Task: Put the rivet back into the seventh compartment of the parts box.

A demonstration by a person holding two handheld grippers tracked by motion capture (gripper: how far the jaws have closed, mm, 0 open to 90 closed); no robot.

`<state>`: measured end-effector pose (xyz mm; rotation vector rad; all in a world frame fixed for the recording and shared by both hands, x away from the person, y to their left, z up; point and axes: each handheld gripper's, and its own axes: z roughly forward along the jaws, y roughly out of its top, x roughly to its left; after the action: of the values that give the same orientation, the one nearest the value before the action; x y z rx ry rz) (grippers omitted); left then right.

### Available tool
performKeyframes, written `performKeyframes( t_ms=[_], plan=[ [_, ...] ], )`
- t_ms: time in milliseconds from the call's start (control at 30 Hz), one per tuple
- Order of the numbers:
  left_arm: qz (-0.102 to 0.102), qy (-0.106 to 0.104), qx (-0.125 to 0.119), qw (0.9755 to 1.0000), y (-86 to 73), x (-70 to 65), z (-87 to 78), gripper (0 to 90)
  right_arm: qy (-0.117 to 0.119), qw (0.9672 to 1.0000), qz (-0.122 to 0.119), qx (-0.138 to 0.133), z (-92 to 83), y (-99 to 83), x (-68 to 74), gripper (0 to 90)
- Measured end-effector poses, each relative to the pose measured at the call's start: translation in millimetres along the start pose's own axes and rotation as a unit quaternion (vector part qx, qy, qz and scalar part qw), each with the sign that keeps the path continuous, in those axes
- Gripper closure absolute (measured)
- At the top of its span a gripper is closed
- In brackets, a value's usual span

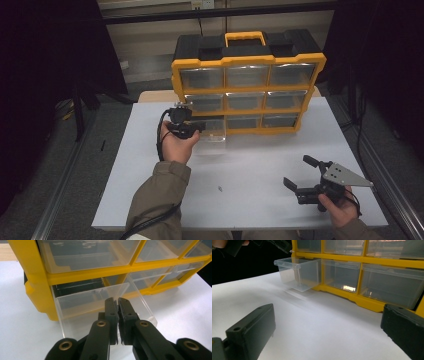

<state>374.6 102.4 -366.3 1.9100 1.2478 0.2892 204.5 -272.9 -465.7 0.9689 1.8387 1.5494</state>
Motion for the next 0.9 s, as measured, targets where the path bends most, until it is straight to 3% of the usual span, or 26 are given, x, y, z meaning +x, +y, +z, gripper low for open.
performKeyframes(
  t_ms=[433, 500, 900],
  plan=[
    [-0.002, 0.011, -0.002, 0.9999, 1.9, 1.9, 8.1, 86.5, 0.002, 1.0000, 0.001, 0.000, 0.2, -0.1, -0.1, 0.0],
    [-0.009, 0.013, -0.006, 0.9999, 1.2, 1.8, 10.5, 86.5, 0.002, 1.0000, 0.001, 0.000, 0.3, -0.1, -0.2, 0.0],
    [-0.010, 0.017, 0.006, 0.9998, -3.2, 7.3, 18.1, 86.3, 0.004, 1.0000, 0.001, 0.000, 0.3, -0.1, 0.1, 0.0]
  ],
)
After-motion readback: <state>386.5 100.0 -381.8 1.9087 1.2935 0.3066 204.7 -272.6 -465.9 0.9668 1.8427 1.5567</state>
